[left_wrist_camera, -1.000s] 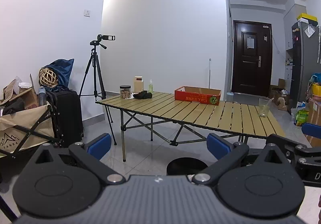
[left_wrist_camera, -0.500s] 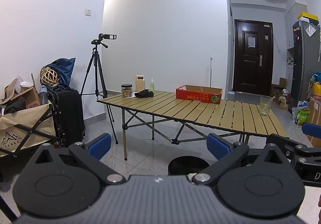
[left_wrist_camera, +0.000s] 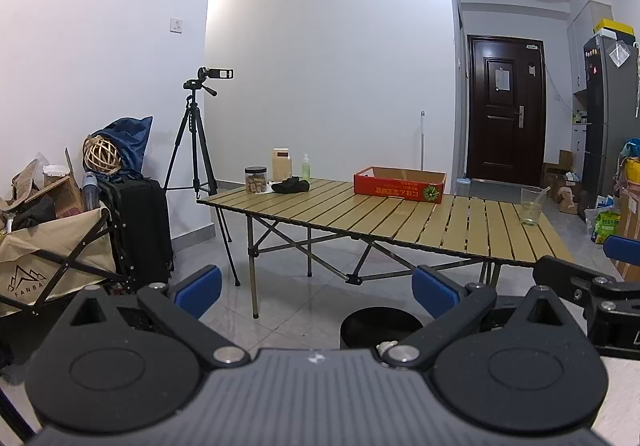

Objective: Collect trash

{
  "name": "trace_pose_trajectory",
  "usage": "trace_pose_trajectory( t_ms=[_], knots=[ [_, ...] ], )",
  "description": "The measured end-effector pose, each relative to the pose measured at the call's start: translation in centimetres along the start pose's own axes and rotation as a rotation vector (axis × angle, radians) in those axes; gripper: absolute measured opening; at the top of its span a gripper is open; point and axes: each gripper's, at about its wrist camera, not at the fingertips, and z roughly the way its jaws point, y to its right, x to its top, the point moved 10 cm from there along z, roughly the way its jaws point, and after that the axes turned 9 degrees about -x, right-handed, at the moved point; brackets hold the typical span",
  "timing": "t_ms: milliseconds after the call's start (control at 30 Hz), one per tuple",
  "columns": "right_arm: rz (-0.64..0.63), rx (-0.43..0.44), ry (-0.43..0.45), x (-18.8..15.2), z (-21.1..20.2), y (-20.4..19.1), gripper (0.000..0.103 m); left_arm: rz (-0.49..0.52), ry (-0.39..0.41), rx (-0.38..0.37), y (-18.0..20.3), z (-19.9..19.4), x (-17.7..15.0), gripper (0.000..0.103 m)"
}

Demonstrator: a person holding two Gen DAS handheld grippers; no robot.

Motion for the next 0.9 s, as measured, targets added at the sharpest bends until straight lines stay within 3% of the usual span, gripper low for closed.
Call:
trace_pose_trajectory(
  t_ms=[900],
  knots=[
    [0.001, 0.008, 0.013, -0.22, -0.39, -0.42, 0.103, 0.006, 0.009, -0.004, -0.44, -0.16, 0.04, 0.103]
  ],
)
